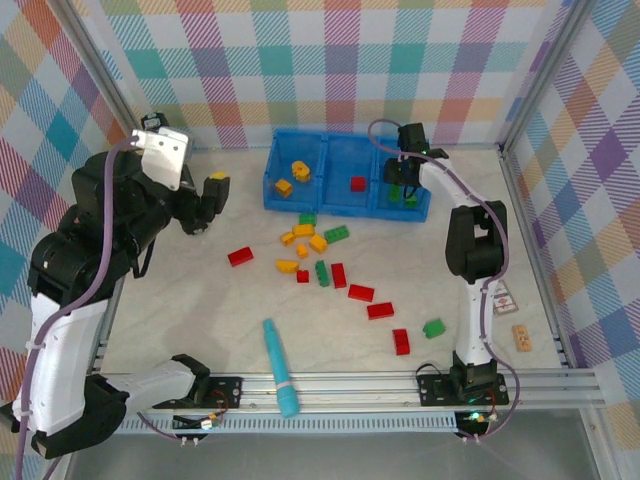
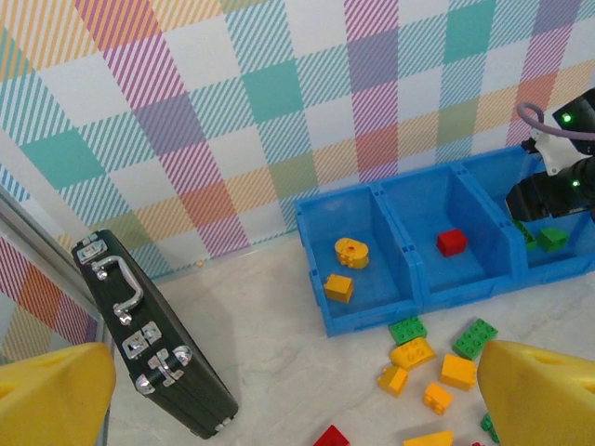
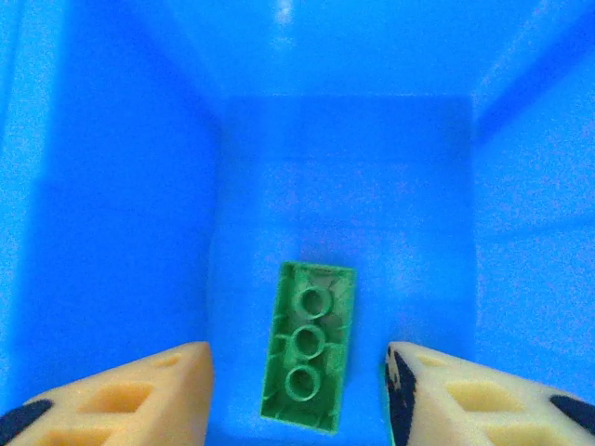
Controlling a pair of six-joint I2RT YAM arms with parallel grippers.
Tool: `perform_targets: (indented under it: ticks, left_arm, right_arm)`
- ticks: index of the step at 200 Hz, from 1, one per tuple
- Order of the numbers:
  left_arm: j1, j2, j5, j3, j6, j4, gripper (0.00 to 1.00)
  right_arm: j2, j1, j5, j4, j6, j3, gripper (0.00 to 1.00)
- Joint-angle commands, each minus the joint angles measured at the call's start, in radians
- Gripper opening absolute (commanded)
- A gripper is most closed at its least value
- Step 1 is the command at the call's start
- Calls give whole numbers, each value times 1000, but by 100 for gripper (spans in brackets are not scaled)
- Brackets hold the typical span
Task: Sort the legos into containers by color
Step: Place the lego in the container, then pick up the lego from the bottom-right of the table.
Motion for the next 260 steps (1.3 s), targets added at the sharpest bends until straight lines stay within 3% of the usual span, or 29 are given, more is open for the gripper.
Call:
perform_targets:
  ticks: [1, 52, 80, 134, 161, 196, 260]
  left_arm:
    - [-12, 11, -19, 28, 9, -11, 100]
    - [-12, 29, -17, 19, 41, -21, 100]
    - [-12, 21, -13, -5, 52, 4, 100]
    - [-12, 32, 65, -33, 52, 19, 100]
    - [-12, 37, 75, -40, 59, 24, 100]
    - [-13, 40, 79, -50, 68, 38, 100]
    - [-14, 22, 73, -68, 73, 43, 100]
  right_arm:
    - [-67, -2, -47, -32, -8, 25, 55]
    - [-292, -2, -50, -120, -24, -108, 64]
    - [-536, -4, -17, -177, 58, -376, 69]
    - [-1118, 0, -108, -364, 431, -958, 86]
    - [-1360, 1, -118, -484, 606, -1108, 87]
    - [-1418, 1, -141, -601, 685, -1162, 89]
    - [-1404, 1, -250, -531, 889, -1310, 87]
